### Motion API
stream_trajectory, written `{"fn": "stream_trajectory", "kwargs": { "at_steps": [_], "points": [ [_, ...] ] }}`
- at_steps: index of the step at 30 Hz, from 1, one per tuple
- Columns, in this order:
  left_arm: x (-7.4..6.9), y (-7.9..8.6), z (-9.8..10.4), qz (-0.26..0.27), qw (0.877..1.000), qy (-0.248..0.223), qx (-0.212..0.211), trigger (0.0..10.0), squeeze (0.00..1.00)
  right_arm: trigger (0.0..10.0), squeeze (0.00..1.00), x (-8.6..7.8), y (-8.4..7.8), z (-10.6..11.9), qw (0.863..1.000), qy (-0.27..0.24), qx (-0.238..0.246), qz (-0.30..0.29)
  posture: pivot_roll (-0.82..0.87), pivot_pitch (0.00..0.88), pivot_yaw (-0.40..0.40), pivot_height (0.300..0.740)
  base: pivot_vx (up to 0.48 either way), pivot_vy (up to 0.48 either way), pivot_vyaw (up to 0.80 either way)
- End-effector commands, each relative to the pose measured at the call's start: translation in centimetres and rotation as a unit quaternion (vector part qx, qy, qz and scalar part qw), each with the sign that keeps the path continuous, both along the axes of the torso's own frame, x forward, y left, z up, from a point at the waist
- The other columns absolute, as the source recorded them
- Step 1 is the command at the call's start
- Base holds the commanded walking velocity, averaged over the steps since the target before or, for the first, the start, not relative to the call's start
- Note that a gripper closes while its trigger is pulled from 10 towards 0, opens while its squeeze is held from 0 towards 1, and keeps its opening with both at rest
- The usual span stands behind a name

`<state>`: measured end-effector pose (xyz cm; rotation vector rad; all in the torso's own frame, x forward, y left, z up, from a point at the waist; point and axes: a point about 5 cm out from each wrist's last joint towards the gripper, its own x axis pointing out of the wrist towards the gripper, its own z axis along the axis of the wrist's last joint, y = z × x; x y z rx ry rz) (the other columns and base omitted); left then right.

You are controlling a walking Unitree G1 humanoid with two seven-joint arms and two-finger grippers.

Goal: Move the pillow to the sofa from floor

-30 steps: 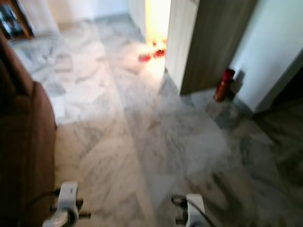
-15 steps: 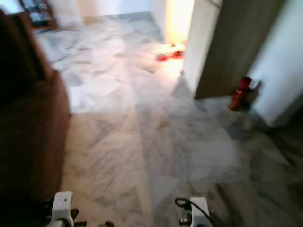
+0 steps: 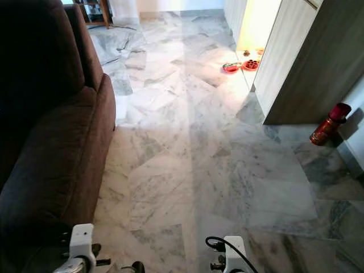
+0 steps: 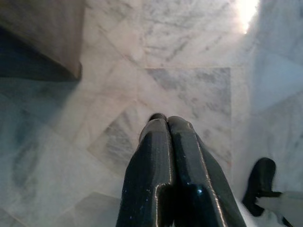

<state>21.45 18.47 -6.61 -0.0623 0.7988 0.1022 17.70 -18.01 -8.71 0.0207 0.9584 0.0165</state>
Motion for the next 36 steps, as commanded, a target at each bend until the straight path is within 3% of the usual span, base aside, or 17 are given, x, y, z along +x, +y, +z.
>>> {"fn": "stream_trajectory", "kwargs": {
  "at_steps": [1,8,11,17,21,24,30,36],
  "points": [
    [-0.8,-0.2,-0.6,-0.003,1.0,0.023,0.007,10.0,0.0,10.0,0.0,-0.6,0.1,-0.3,1.0,0.007,-0.004,0.002,0.05,0.121,0.003,0.74,0.0,0.0,0.0],
    [-0.5,-2.5,-0.6,-0.012,1.0,0.023,0.002,10.0,0.0,10.0,0.0,-0.7,0.0,-0.4,1.0,0.012,0.001,-0.013,0.04,0.116,0.006,0.74,0.0,0.0,0.46],
    [-0.5,-2.4,-0.6,-0.012,1.0,0.022,0.003,10.0,0.0,10.0,0.0,-0.6,0.1,-0.3,1.0,0.01,0.003,-0.013,0.04,0.116,0.007,0.74,0.0,0.0,0.0],
    [-0.9,-0.1,-0.6,-0.003,1.0,0.016,0.009,10.0,0.0,10.0,0.0,0.3,0.1,0.1,1.0,0.003,-0.004,-0.003,0.04,0.119,0.008,0.74,0.0,0.0,0.0],
    [-1.7,3.3,-0.4,0.011,1.0,0.014,0.015,10.0,0.0,10.0,0.0,0.1,0.0,0.0,1.0,0.007,-0.006,-0.005,0.05,0.124,0.006,0.74,0.0,0.06,0.6],
    [-2.2,4.5,-0.3,0.017,1.0,0.017,0.018,10.0,0.0,10.0,0.0,-0.3,-0.1,-0.2,1.0,0.012,-0.001,-0.016,0.05,0.127,0.006,0.74,0.0,0.08,0.0],
    [-2.9,5.5,-0.4,0.021,0.999,0.027,0.018,10.0,0.0,10.0,0.0,-0.4,0.1,-0.2,1.0,0.011,0.003,-0.015,0.05,0.129,0.006,0.74,0.0,0.08,0.0],
    [-2.9,5.1,-0.6,0.018,0.999,0.032,0.016,10.0,0.0,10.0,0.0,0.2,0.4,0.0,1.0,0.006,0.003,-0.01,0.05,0.13,0.007,0.74,0.0,0.0,0.0]
  ]
}}
